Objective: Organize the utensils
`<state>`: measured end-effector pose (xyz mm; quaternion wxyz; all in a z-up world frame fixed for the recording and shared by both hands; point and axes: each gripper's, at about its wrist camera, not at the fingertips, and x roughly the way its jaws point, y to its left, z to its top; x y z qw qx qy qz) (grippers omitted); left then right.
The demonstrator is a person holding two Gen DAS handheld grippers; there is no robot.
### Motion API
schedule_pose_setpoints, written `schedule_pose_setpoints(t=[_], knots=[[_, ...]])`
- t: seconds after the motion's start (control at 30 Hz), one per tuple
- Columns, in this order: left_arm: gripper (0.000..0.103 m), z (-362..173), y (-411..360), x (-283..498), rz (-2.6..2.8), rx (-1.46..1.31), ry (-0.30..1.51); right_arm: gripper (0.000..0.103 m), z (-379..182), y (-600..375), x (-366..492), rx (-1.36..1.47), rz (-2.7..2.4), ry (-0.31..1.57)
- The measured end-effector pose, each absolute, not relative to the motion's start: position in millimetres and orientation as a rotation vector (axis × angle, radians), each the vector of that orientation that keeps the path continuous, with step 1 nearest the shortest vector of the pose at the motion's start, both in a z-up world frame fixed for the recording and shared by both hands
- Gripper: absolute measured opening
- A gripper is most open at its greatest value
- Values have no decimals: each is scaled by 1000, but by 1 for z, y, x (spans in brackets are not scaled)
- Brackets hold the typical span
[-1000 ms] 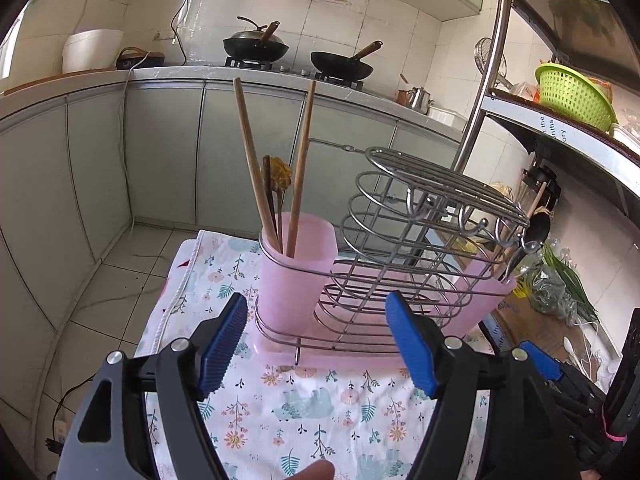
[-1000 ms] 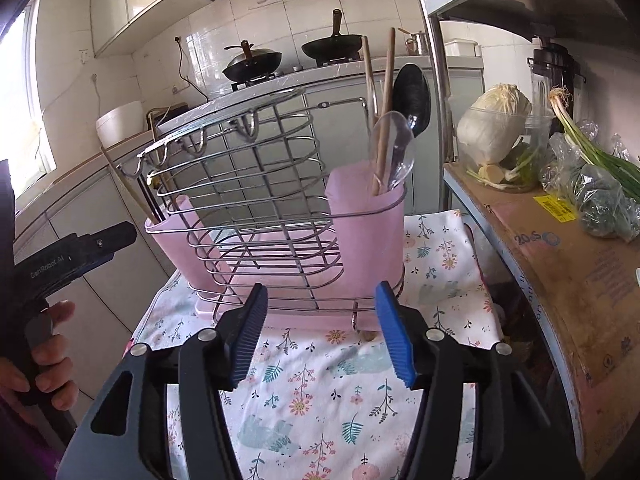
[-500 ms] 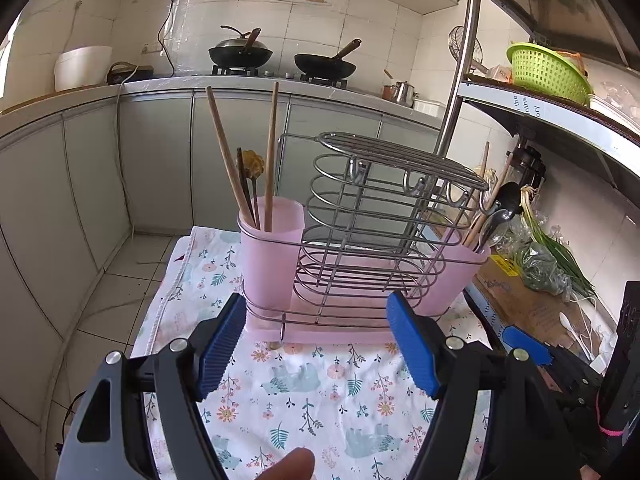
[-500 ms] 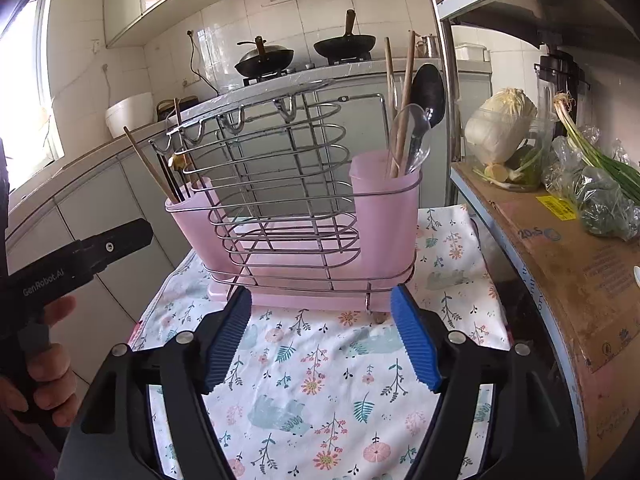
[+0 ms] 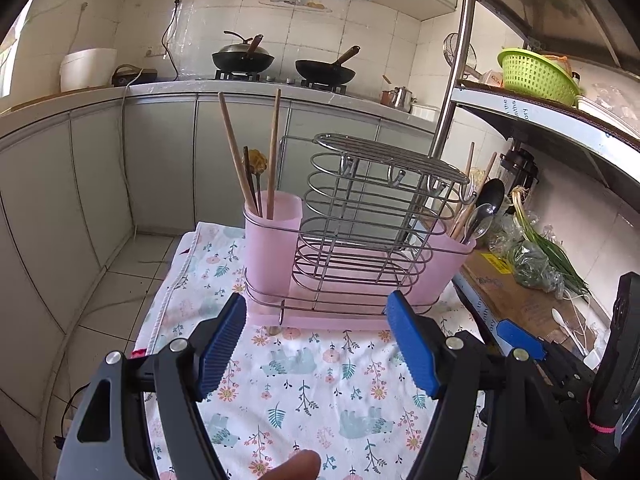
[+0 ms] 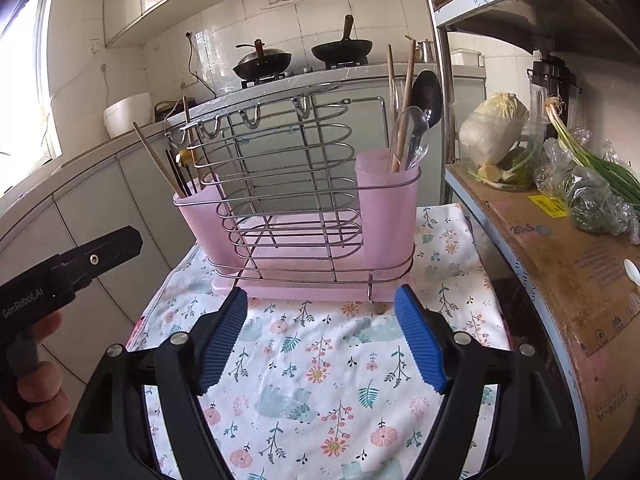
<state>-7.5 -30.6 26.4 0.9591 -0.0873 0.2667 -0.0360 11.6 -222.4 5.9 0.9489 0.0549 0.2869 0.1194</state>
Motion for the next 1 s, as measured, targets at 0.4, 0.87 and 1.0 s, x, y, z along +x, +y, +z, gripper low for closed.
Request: schedule_pose_setpoints(t=[0.4, 0.87, 1.0], knots=[[71, 19, -36, -6, -41, -160, 569, 77, 11, -223, 7, 101, 190, 544], [71, 19, -36, -8, -19, -134, 565, 77, 9, -221, 8, 86, 170, 548], [71, 19, -36, -8, -20, -131, 565, 77, 9, -221, 9, 81, 170, 554]])
